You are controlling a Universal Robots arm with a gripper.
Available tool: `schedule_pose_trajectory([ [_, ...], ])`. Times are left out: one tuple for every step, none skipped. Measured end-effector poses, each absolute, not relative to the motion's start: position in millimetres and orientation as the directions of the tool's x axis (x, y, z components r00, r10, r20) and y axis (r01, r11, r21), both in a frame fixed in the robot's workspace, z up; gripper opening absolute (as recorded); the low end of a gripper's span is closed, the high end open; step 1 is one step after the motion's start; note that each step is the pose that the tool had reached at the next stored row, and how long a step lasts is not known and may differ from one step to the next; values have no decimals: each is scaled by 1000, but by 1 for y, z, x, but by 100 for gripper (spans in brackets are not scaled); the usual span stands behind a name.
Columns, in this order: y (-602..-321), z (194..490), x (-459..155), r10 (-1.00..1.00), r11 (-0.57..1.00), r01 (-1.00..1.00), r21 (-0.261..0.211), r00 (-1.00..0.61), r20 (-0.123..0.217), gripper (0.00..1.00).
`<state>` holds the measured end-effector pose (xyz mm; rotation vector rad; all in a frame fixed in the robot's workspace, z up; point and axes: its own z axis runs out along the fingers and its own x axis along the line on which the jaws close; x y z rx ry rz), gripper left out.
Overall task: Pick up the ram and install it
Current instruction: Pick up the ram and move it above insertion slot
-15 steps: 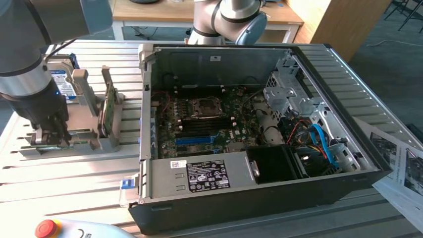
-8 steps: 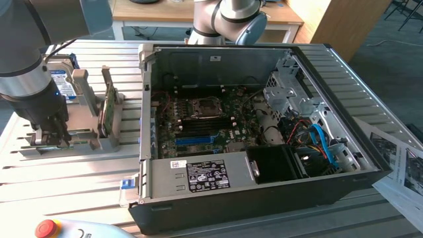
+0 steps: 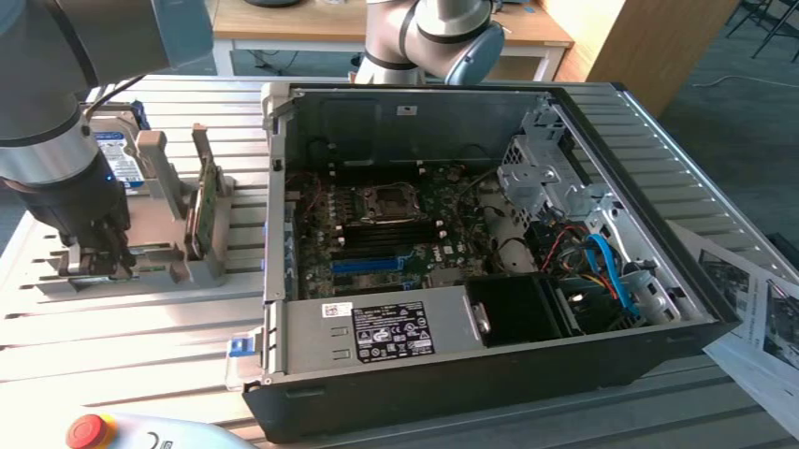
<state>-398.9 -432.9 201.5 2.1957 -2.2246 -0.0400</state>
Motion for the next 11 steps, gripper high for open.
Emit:
schedule_pose_trajectory([
  [-433,201,-399,-1000,13,-999,29,-13,-7,24],
  [-433,201,-399,-1000,13,-999,29,-13,-7,24],
  [-432,201,-399,-1000,13,-999,29,-13,-7,24],
  [-432,201,-399,-1000,13,-999,29,-13,-7,24],
  [-431,201,-399,-1000,13,-999,29,-13,-7,24],
  [-431,201,-399,-1000,13,-999,29,-13,-7,24],
  [-431,201,-399,-1000,13,-999,29,-13,-7,24],
  [-431,201,-399,-1000,13,-999,29,-13,-7,24],
  [-431,201,-399,-1000,13,-999,29,-13,-7,24],
  [-431,201,-399,-1000,13,-999,29,-13,-7,24],
  [-431,201,-399,-1000,13,-999,29,-13,-7,24],
])
